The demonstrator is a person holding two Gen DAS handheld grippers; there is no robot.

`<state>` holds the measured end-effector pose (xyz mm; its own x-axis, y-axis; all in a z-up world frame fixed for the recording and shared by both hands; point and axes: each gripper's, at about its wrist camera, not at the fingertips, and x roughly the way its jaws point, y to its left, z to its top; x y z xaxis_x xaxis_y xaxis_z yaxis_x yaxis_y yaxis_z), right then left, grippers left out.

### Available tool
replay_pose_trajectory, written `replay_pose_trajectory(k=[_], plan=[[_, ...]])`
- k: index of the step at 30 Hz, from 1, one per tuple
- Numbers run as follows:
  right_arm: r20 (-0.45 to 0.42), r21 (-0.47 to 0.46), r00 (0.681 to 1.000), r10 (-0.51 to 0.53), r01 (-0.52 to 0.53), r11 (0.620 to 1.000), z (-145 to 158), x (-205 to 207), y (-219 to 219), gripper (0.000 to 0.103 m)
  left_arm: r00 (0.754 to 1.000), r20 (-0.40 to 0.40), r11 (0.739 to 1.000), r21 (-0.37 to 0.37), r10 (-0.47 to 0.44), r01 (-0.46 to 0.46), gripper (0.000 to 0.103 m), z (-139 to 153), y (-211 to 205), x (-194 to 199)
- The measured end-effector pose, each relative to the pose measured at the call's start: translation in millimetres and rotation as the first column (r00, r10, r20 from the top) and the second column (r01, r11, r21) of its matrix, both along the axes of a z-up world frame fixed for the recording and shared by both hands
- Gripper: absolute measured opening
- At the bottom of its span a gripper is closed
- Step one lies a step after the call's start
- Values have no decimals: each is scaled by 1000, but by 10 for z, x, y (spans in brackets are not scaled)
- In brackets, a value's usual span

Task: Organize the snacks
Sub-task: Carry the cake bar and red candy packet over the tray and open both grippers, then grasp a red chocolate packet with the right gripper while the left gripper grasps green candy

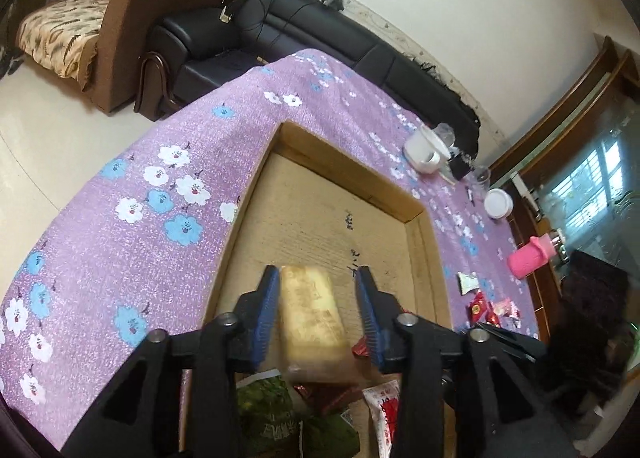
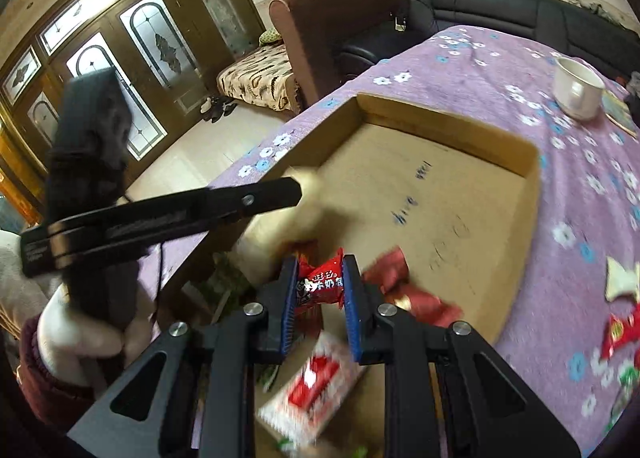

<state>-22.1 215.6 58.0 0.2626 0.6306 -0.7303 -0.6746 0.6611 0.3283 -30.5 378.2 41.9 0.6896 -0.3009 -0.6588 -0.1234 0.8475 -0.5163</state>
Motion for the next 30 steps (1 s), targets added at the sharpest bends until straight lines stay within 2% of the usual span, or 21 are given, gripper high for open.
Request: replay_pose_trajectory(k=[4,5,6,8,9,10,11,14,16,20,22,28,30], plan=[[-9,3,1000,-2,2,1000,-32,39,82,35,998,61,999,-19,28,-27,47,144,58,-276],[3,21,1000,-3,3,1000,-3,17,41,35,994,100,999,-19,43,-42,48,223,52,-460],[34,55,999,-10,8,998,58,-35,-49,35,990,127,999,-16,54,-52,53,281,34,-587],[98,100,994,-44,34,994,150,-103,-234,42,980,168,995,-4,102,-103,70,387,-7,-886],[146,134,985,-95,75,988,202,-167,-406,51,974,177,989,12,145,-149,80,440,-36,-1059],[180,157,973,-143,115,981,228,-212,-540,59,969,184,985,22,166,-173,81,472,-59,-1155],[199,171,964,-179,146,974,237,-234,-633,61,961,205,980,33,186,-196,81,514,-104,-1323],[220,212,931,-291,245,946,213,-251,-928,62,953,216,973,48,210,-225,81,600,-158,-1553],[185,216,924,-333,292,932,141,-190,-1055,62,945,234,969,42,229,-245,81,670,-207,-1677],[127,199,935,-332,304,932,30,-71,-1095,62,935,262,967,26,237,-252,81,744,-344,-1795],[116,193,939,-323,298,935,5,-60,-1088,62,937,248,965,31,246,-262,81,739,-413,-1787],[193,206,919,-343,303,930,109,-141,-1146,62,951,211,967,68,226,-245,81,773,-620,-1732],[215,210,911,-352,309,927,143,-147,-1162,62,959,176,964,114,220,-242,81,781,-726,-1697]])
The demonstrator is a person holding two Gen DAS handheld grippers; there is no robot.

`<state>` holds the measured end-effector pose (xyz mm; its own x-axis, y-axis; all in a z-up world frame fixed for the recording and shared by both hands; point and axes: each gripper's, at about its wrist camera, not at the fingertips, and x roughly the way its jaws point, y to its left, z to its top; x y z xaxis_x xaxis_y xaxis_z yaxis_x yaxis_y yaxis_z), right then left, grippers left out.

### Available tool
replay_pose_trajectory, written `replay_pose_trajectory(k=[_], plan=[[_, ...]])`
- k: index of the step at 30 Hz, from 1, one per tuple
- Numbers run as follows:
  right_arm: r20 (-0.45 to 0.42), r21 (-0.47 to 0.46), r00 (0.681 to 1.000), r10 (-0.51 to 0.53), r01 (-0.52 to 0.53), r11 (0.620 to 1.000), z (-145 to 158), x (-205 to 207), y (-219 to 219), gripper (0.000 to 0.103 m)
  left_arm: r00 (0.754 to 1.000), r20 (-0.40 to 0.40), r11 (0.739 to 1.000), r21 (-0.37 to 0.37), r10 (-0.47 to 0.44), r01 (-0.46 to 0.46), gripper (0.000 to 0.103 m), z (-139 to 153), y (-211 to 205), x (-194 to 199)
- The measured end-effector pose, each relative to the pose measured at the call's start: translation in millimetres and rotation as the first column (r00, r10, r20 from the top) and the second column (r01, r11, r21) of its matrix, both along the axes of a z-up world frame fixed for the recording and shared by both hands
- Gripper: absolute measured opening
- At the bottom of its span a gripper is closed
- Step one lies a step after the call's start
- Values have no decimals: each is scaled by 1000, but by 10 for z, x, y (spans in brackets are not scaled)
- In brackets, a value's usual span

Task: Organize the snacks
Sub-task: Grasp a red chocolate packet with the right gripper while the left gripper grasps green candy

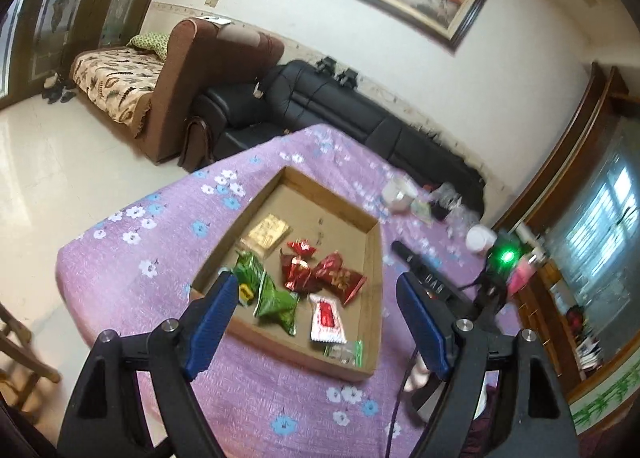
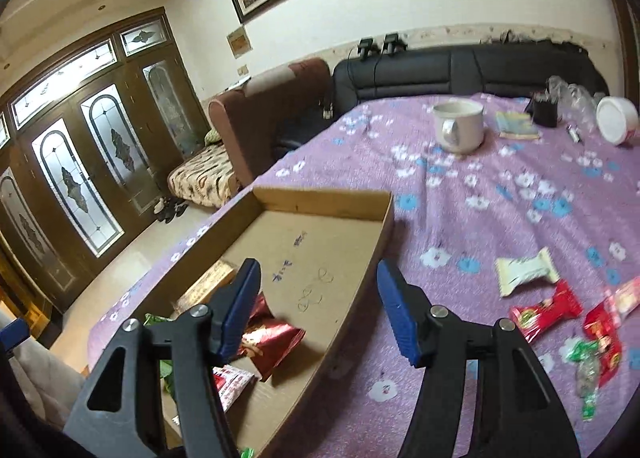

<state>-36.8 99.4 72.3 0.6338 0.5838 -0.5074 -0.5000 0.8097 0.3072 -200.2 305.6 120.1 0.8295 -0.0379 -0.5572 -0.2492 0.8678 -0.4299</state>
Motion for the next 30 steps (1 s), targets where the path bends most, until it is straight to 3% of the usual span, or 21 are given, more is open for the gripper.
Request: replay_pose_trajectory(k=[3,7,8,10,14,17,21,24,26,27,28,30], plan=[[49,-5,999,-22,22,1000,105,-45,-26,62,999,9,999,4,-48,48,81,-29,-155,7],[131,-12,990,-44,46,999,356,-205,-174,63,977,75,976,-65,-202,207,81,-162,-408,159],[158,-13,986,-52,55,998,429,-279,-253,64,967,62,964,-91,-247,252,81,-224,-506,267],[213,-20,975,-59,65,998,519,-467,-505,86,945,33,935,-133,-326,328,81,-316,-672,437],[223,-141,973,-59,93,986,532,-646,-1122,89,876,5,860,-190,-481,473,81,-552,-1128,706],[160,-215,974,-160,192,957,465,-636,-1662,89,827,-35,812,-216,-561,542,81,-723,-1452,835],[4,-211,950,-313,307,928,272,-459,-2418,86,780,-65,774,-205,-622,600,80,-788,-1683,868],[-98,-170,930,-355,336,927,115,-251,-2682,77,776,-71,774,-166,-627,611,77,-748,-1765,828],[-189,-125,917,-351,332,935,-37,-72,-2759,67,774,-75,775,-139,-629,617,65,-730,-1781,827],[-223,-109,915,-336,319,941,-106,9,-2735,63,770,-84,774,-122,-632,622,54,-720,-1791,828],[-248,-105,917,-314,296,949,-173,75,-2657,63,766,-95,771,-115,-636,626,48,-718,-1802,843],[-266,-111,927,-266,244,963,-272,154,-2476,63,763,-104,769,-117,-638,628,48,-727,-1796,892]])
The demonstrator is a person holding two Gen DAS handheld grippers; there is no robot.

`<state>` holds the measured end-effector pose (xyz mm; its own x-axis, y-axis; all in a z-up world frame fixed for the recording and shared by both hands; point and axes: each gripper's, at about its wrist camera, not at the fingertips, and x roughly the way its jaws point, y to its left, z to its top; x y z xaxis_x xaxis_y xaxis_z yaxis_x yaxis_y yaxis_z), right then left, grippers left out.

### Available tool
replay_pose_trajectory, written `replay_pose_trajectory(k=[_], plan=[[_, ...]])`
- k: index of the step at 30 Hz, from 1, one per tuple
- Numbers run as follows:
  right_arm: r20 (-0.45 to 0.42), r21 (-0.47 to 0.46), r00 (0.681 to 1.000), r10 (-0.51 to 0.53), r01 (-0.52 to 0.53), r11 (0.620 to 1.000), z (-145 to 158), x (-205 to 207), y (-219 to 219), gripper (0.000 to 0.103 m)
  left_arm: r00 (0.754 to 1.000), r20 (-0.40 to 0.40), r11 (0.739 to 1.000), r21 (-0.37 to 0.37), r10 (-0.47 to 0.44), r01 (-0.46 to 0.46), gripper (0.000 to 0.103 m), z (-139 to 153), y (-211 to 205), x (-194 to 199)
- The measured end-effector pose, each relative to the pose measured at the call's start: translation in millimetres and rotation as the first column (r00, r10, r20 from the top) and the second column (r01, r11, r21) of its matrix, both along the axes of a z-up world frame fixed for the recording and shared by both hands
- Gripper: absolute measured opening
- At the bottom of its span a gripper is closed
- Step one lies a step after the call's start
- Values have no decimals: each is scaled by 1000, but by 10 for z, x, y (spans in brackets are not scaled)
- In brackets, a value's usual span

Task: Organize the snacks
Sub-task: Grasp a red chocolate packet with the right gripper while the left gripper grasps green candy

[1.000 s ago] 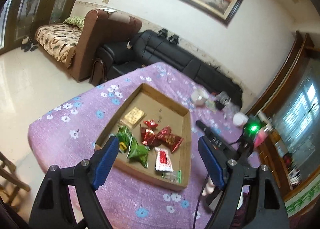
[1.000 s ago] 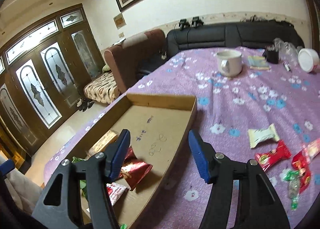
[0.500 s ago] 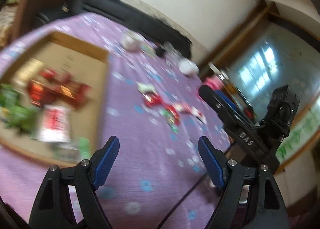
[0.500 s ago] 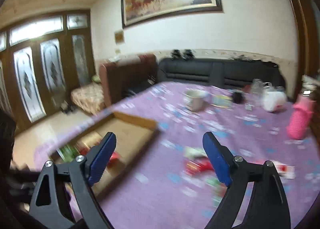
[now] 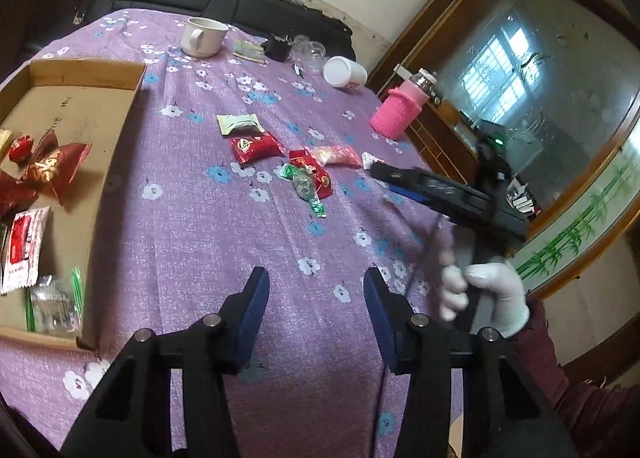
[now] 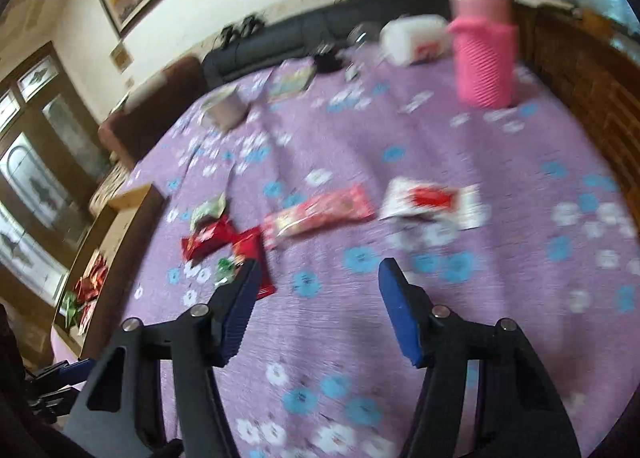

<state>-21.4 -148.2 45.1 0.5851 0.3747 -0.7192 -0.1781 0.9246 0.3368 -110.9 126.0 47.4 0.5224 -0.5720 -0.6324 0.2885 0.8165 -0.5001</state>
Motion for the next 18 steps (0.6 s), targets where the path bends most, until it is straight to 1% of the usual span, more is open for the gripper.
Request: replay_pose_trajectory(k=[1,4,6,8,10,11,13,15,16,18], plan=[[-7,-9,999,32,-32,999,-37,68,137,63,1000,1,1000,7,3,-3,48,1,7,39],[-21,-40,997,78,-79,996,-100,207,414,63,1000,6,999,49,12,-12,48,31,47,184],[-17,-72,995,94,-95,993,-126,258,520,63,1000,0,997,80,11,-11,49,45,60,303],[-5,-129,993,117,-116,985,-143,283,656,63,1000,-5,994,105,10,-10,50,48,48,390],[-15,-169,992,128,-129,977,-211,312,745,61,1000,-3,991,135,-3,3,51,51,4,467],[-20,-171,991,130,-131,976,-248,359,747,59,1000,0,987,160,-5,5,51,45,-32,511],[-24,-146,991,130,-132,980,-308,382,740,41,1000,-10,983,181,-12,14,51,14,-89,591],[-36,-95,992,124,-126,987,-318,398,660,22,999,-35,984,176,-25,31,51,-43,-177,672],[-46,-36,993,111,-112,993,-315,399,562,21,999,-41,984,172,-31,37,51,-58,-207,690],[-50,39,995,81,-80,996,-303,386,405,21,998,-50,985,165,-47,55,51,-101,-312,741]])
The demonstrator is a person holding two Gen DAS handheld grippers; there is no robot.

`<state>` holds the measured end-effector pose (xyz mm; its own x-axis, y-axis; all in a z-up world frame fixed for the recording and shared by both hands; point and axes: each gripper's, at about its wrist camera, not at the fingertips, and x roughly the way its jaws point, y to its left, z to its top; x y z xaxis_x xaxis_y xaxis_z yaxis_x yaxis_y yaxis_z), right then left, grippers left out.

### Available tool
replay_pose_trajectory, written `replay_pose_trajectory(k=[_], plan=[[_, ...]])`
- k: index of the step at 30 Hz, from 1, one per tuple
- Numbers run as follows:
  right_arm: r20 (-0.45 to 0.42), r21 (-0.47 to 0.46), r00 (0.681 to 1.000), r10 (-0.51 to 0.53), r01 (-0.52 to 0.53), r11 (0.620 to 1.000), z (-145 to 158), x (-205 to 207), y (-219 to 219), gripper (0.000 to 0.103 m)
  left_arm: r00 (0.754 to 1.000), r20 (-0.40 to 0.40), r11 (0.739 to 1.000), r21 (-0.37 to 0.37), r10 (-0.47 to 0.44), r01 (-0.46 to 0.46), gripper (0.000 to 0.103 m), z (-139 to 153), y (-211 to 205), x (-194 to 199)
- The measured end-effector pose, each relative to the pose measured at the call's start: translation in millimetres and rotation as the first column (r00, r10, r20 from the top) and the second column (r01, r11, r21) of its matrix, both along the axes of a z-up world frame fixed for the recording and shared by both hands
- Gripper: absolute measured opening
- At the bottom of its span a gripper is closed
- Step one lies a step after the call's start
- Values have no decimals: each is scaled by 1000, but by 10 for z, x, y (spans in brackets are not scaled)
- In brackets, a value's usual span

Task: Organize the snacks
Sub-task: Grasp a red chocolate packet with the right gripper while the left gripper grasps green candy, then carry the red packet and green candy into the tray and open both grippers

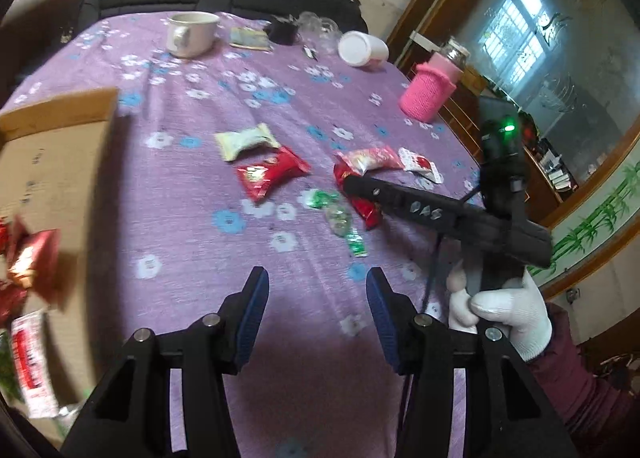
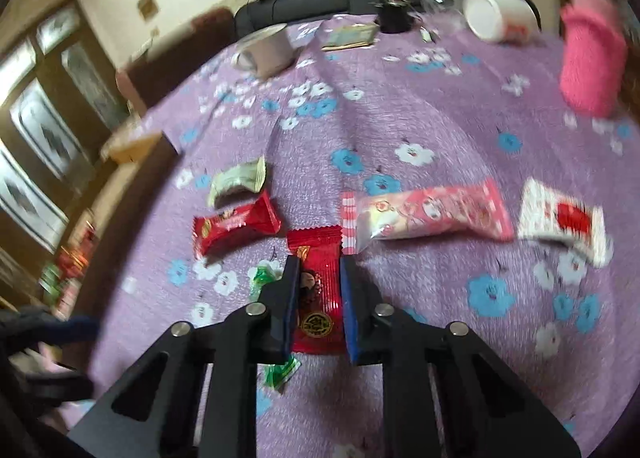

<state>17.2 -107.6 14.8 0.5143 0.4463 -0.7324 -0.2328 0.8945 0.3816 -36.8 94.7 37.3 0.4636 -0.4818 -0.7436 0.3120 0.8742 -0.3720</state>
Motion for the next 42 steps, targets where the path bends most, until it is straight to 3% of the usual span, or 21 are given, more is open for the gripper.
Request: replay_pose_trajectory(k=[4,13,14,16,17,25,31,37,42], plan=[[10,49,999,-47,46,998,44,-84,-215,21,1000,-15,1000,5,-17,17,51,-82,-222,131],[10,101,998,-66,64,993,47,-95,-358,21,1000,-1,991,133,-3,3,51,-325,-678,549],[11,105,998,-61,60,993,43,-97,-354,21,1000,28,990,143,-9,5,51,-322,-697,541],[9,110,999,-49,48,993,35,-98,-329,21,999,47,986,168,-15,7,25,-333,-716,525],[8,113,999,-43,42,993,29,-105,-321,21,999,43,987,160,-19,12,22,-340,-688,518],[2,136,1000,30,-30,990,-7,-142,-153,21,997,0,997,-11,71,-71,21,-266,-219,416],[20,132,999,33,-35,991,-2,-189,-110,21,986,36,978,-135,162,-156,21,28,398,-15],[41,103,999,34,-38,994,41,-261,1,21,948,88,949,-118,305,-294,21,245,1121,-309],[66,125,989,135,-142,982,261,-415,397,21,920,109,926,-75,378,-371,21,389,1604,-354]])
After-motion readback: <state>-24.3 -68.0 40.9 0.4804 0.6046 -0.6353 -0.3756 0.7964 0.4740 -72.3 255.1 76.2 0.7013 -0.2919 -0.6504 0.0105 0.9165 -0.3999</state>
